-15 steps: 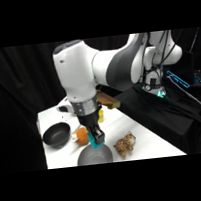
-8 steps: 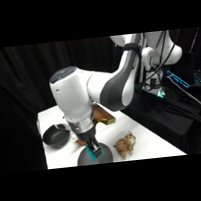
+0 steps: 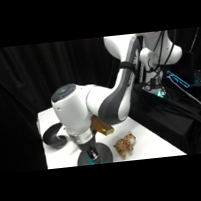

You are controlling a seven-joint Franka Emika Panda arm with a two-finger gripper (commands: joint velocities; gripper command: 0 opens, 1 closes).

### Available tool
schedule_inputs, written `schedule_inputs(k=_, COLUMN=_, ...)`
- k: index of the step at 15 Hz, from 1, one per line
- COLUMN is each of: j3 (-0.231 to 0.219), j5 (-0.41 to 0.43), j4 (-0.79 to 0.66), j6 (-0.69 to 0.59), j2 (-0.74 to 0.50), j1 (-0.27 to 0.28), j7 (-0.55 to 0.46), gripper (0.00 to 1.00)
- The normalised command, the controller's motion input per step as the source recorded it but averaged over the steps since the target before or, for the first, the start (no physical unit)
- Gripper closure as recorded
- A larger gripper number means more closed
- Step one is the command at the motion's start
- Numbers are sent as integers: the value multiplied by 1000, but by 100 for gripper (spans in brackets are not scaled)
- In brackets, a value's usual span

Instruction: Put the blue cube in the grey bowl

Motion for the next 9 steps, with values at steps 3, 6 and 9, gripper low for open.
schedule_inputs(k=3, j3=-55, j5=20, j4=204, j6=-272, j2=-20, j1=58, j7=-48, gripper=0)
schedule_inputs(k=6, j3=-33, j5=26, j4=138, j6=-391, j2=-179, j1=40, j7=-80, gripper=0)
schedule_inputs(k=9, j3=-8, j5=30, j4=68, j6=-452, j2=-308, j1=17, j7=-130, gripper=0)
